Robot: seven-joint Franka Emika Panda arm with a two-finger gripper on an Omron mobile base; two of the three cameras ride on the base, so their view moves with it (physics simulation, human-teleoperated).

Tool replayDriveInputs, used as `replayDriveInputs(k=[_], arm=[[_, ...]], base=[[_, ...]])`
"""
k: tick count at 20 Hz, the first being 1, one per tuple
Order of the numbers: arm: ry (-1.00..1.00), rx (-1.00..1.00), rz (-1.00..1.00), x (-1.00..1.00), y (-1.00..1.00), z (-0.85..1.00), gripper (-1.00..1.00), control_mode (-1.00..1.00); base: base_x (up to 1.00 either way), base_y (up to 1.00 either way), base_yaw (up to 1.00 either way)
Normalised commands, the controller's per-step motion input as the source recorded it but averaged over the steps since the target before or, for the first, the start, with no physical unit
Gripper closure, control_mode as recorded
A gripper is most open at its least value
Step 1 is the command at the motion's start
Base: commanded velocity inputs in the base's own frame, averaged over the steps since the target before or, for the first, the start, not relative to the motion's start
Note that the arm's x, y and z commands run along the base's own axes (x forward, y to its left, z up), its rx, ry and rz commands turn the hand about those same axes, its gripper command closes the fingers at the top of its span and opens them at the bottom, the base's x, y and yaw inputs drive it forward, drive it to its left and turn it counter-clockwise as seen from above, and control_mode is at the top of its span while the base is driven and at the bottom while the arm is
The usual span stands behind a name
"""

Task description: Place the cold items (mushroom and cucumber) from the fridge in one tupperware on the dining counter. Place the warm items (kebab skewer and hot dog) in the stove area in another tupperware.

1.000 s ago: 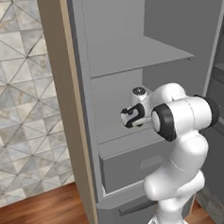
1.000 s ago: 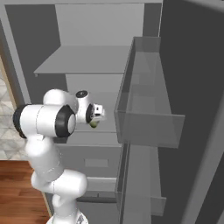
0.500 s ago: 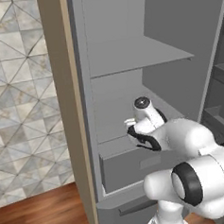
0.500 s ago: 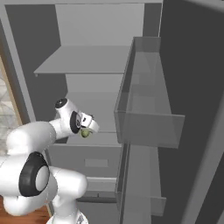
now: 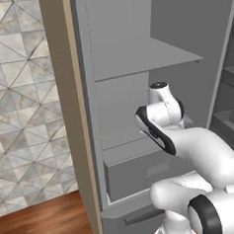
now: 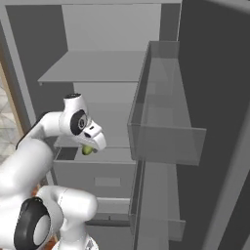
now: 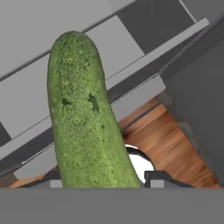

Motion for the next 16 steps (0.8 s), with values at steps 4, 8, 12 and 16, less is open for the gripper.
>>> replayDriveInputs(k=[4, 8, 12, 16], arm=[[0.00, 0.00, 0.02, -1.00, 0.08, 0.26, 1.00, -1.00], [-0.16, -0.01, 0.21, -1.00, 0.03, 0.24, 1.00, -1.00], [-0.10, 0.01, 0.27, -0.71, 0.00, 0.19, 1.00, -1.00], [-0.02, 0.05, 0.08, -0.15, 0.00, 0.01, 1.00, -1.00]], base=[[0.00, 0.00, 0.00], [0.00, 0.00, 0.00], [0.00, 0.00, 0.00], [0.00, 0.00, 0.00]])
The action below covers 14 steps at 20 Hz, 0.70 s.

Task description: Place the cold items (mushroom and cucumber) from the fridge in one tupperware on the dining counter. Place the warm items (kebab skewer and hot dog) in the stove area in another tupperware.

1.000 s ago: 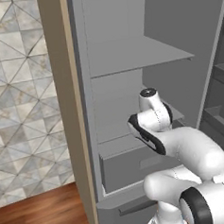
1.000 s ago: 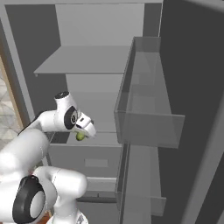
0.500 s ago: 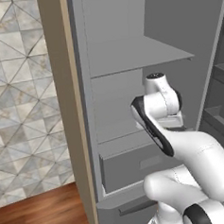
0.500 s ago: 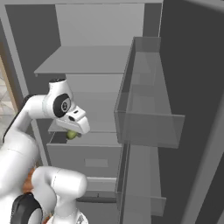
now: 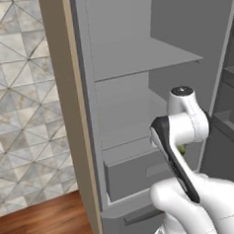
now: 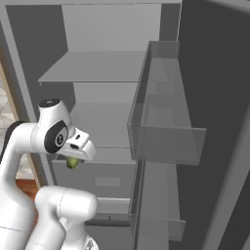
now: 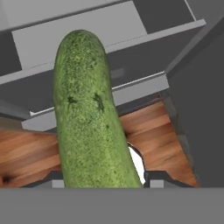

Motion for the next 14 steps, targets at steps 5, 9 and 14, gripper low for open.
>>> replayDriveInputs(k=[5, 9, 14], arm=[[0.00, 0.00, 0.00, 0.00, 0.00, 0.00, 1.00, -1.00], [0.00, 0.00, 0.00, -0.06, 0.00, 0.00, 1.00, 1.00], [0.00, 0.00, 0.00, 0.00, 0.00, 0.00, 1.00, 1.00]], base=[[0.00, 0.00, 0.00], [-0.33, 0.08, 0.00], [-1.00, 0.29, 0.04]])
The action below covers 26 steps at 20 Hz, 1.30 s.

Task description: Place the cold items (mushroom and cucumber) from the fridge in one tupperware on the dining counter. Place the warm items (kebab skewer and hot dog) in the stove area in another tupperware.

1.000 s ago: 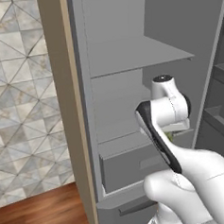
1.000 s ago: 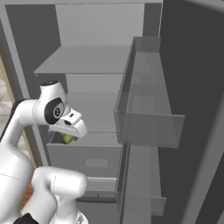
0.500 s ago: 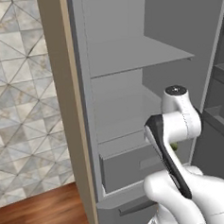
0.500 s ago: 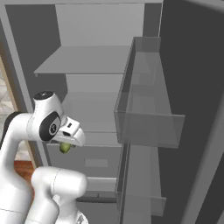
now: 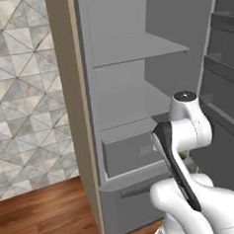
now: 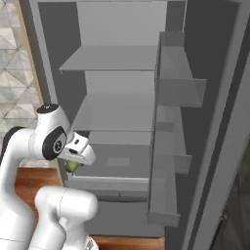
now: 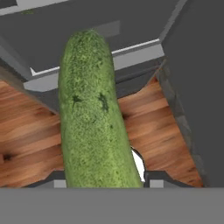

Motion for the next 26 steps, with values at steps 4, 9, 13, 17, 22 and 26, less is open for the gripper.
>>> replayDriveInputs(k=[4, 9, 13, 17, 22, 26], arm=[[0.00, 0.00, 0.00, 0.00, 0.00, 0.00, 1.00, 1.00], [0.00, 0.00, 0.00, 0.00, 0.00, 0.00, 1.00, 1.00], [0.00, 0.00, 0.00, 0.00, 0.00, 0.00, 1.00, 1.00], [0.00, 0.00, 0.00, 0.00, 0.00, 0.00, 1.00, 1.00], [0.00, 0.00, 0.00, 0.00, 0.00, 0.00, 1.00, 1.00], [0.00, 0.00, 0.00, 0.00, 0.00, 0.00, 1.00, 1.00]], base=[[-1.00, 0.18, 0.07], [-1.00, 0.23, 0.19], [-1.00, 0.47, 0.32], [-1.00, 0.59, 0.51], [-0.66, 0.32, 0.82], [-0.24, 0.08, 0.99]])
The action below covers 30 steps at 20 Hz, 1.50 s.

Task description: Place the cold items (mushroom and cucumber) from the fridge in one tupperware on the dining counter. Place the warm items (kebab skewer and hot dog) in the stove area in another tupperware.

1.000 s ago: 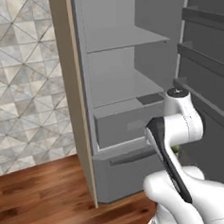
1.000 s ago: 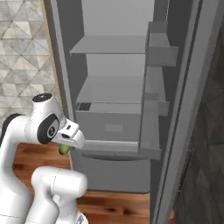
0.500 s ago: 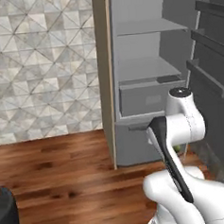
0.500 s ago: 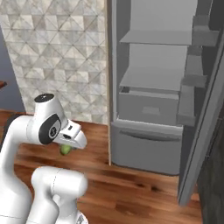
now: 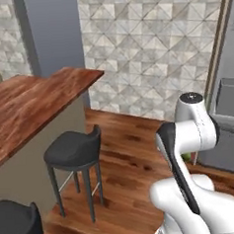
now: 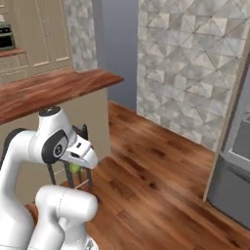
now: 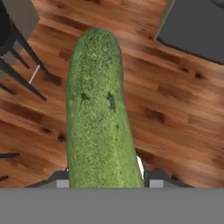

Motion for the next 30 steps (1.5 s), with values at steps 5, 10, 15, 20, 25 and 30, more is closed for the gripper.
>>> replayDriveInputs(k=[5, 10, 15, 20, 25, 30], arm=[[0.00, 0.00, 0.00, 0.00, 0.00, 0.00, 1.00, 1.00], [0.00, 0.00, 0.00, 0.00, 0.00, 0.00, 1.00, 1.00], [0.00, 0.00, 0.00, 0.00, 0.00, 0.00, 1.00, 1.00], [0.00, 0.00, 0.00, 0.00, 0.00, 0.00, 1.00, 1.00], [0.00, 0.00, 0.00, 0.00, 0.00, 0.00, 1.00, 1.00], [0.00, 0.00, 0.00, 0.00, 0.00, 0.00, 1.00, 1.00]], base=[[-0.49, 0.35, 0.92], [-0.66, 0.70, 0.83], [-0.78, 1.00, 0.72], [-0.62, 1.00, 0.73], [-0.28, 1.00, 0.64], [0.01, 1.00, 0.11]])
